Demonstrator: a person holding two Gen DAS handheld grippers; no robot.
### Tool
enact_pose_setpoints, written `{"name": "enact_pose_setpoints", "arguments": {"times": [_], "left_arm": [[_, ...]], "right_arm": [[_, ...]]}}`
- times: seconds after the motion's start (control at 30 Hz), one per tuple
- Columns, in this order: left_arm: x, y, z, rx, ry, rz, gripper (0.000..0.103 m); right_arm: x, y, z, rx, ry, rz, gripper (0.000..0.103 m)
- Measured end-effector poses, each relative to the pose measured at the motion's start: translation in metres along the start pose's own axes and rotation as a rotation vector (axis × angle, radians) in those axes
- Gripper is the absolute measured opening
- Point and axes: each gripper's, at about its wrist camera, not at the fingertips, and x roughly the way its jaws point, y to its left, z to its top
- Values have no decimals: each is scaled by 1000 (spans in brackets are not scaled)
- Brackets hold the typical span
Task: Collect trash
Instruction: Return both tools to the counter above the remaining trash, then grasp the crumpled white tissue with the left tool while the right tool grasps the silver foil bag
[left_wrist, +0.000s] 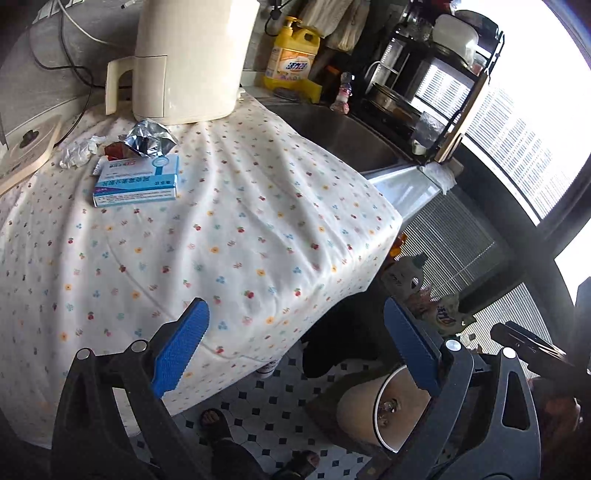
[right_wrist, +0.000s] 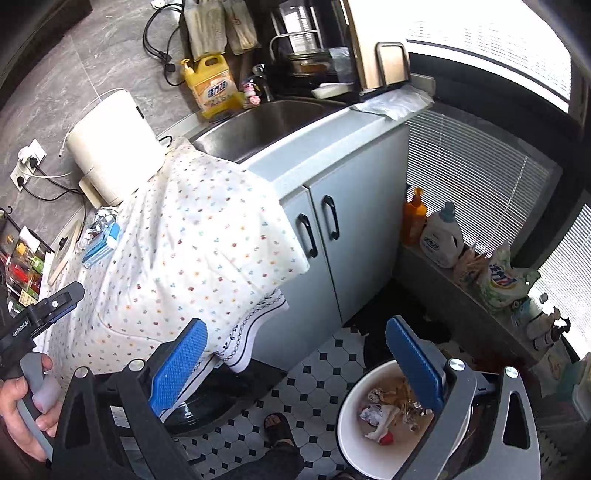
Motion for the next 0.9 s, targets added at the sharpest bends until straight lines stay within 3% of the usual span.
{"name": "enact_pose_setpoints", "arguments": {"times": [0.67, 0.8, 0.9], "left_arm": [[-13, 202, 81, -130, -117, 115, 94], [-15, 227, 94, -140, -122, 121, 94], [-12, 242, 104, -134, -122, 125, 94]], "right_arm": [[102, 217, 66, -143, -25, 149, 95], [119, 258, 76, -181, -30, 187, 92], [137, 284, 88, -197, -8, 209, 84]]}}
